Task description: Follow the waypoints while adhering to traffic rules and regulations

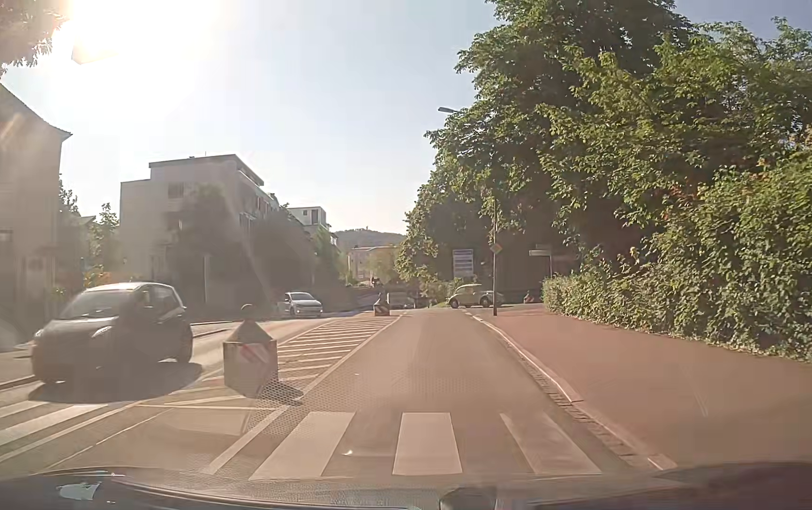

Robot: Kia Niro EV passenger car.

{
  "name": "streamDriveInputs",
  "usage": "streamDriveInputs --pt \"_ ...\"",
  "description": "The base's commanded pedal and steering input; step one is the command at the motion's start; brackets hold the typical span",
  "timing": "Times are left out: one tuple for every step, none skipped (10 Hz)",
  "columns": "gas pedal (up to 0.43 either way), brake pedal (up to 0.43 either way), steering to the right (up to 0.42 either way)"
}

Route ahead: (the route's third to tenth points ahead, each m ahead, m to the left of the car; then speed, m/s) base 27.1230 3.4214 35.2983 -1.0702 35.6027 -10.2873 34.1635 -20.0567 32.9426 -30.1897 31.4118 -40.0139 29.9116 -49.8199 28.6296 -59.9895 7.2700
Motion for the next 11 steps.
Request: streamDriveInputs --pt "0.000 0.000 0.001" --pt "0.000 0.000 0.001" --pt "0.000 0.000 0.001" --pt "0.000 0.000 0.002" --pt "0.000 0.000 0.002" --pt "0.000 0.000 0.002" --pt "0.000 0.000 0.002" --pt "0.000 0.000 0.002" --pt "0.000 0.000 0.002" --pt "0.000 0.000 0.002" --pt "0.000 0.000 0.003"
